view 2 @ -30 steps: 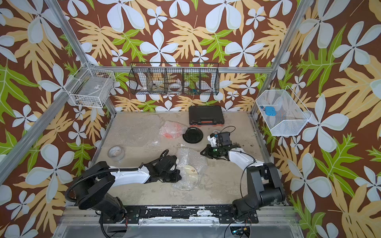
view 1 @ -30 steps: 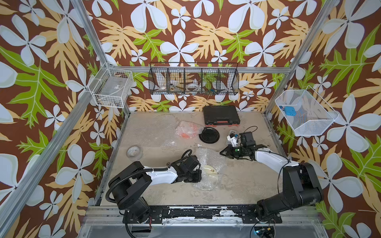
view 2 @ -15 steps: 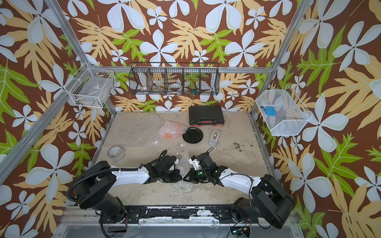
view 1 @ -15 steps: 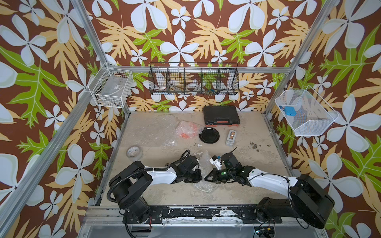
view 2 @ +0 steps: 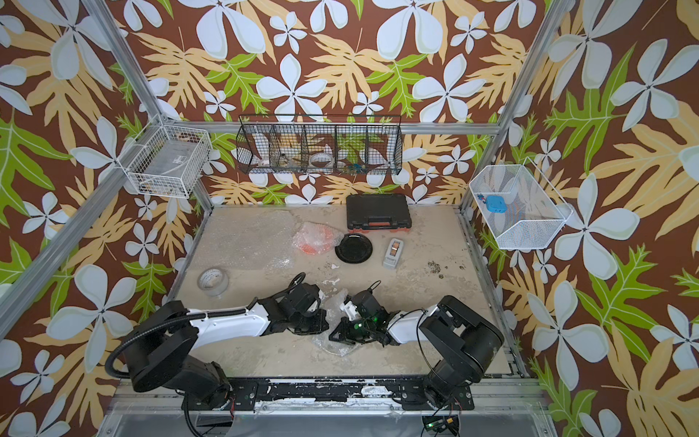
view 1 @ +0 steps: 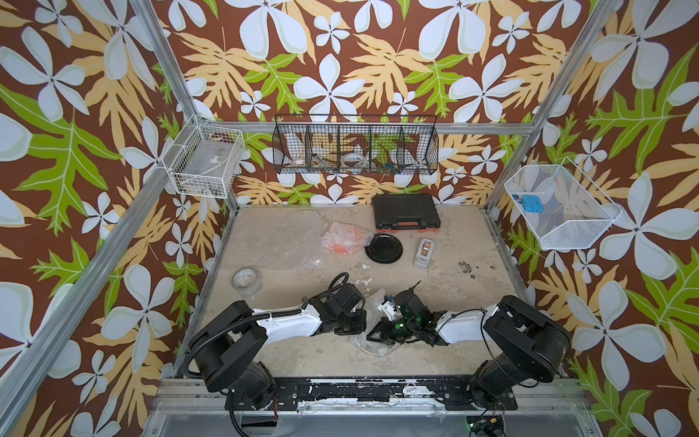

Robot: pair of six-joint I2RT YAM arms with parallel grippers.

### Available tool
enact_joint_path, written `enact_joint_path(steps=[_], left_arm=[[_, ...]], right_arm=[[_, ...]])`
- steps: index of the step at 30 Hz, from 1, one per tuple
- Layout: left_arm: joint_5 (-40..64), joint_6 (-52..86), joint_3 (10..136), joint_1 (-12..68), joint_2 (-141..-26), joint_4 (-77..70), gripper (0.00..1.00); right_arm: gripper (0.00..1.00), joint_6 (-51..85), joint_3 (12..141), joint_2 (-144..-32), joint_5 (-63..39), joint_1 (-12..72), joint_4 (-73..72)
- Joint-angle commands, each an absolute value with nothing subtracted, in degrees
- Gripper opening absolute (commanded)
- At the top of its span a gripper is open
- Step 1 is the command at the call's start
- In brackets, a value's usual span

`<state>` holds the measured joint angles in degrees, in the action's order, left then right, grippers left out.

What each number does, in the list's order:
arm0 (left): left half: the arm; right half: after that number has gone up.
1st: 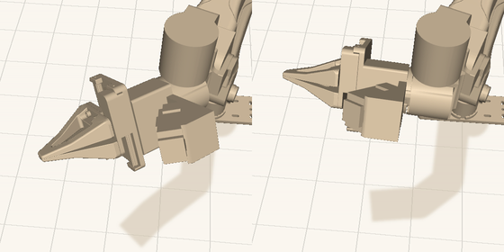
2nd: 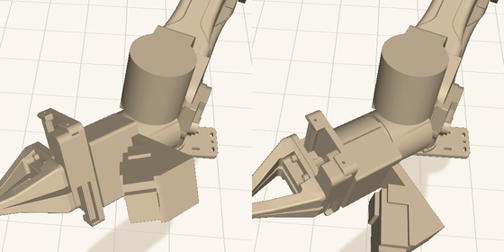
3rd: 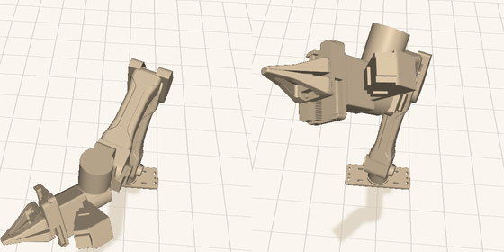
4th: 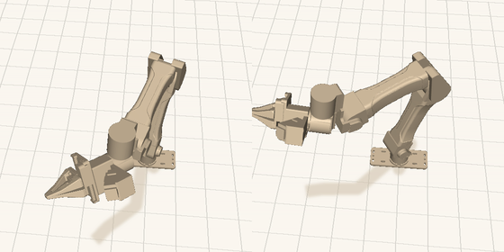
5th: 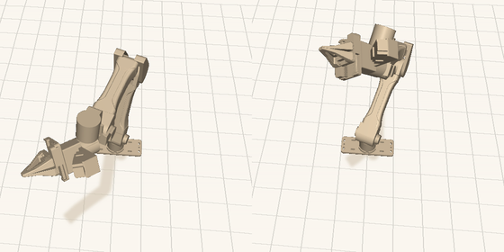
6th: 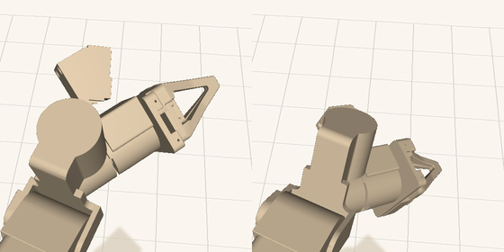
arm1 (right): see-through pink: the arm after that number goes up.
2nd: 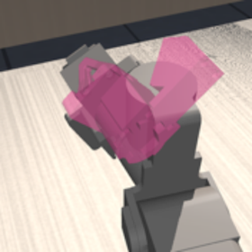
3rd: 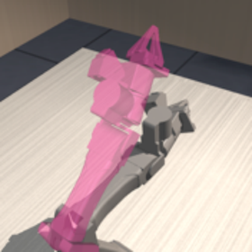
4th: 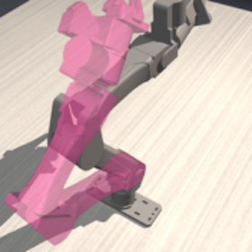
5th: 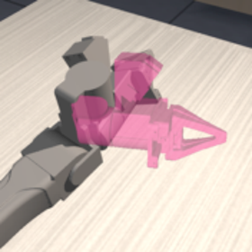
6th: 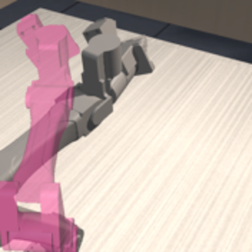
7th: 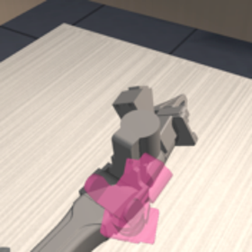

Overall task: Wrap dinner plates in bubble wrap
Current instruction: Wrap the plate in the bubble wrap.

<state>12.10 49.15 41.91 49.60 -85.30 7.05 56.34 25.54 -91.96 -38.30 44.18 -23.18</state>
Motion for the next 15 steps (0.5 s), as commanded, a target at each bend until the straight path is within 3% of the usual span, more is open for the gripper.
enact_joint_path(steps=[1,8,12,15], left_arm=[[12.7,49.2,44.9,49.8,-82.3,11.8,0.0],[21.8,53.3,42.0,51.1,-83.5,0.3,0.09],[19.1,52.1,41.0,51.0,-88.5,1.5,0.14],[12.4,49.7,41.7,51.0,-91.8,8.2,0.12]], right_arm=[[0.0,55.5,24.8,-93.2,-34.5,44.4,-15.7],[0.0,55.4,25.9,-93.9,-34.9,44.3,-15.7],[0.0,55.2,26.0,-93.0,-34.9,44.3,-14.9],[0.0,54.8,26.0,-91.6,-34.6,44.3,-13.4]])
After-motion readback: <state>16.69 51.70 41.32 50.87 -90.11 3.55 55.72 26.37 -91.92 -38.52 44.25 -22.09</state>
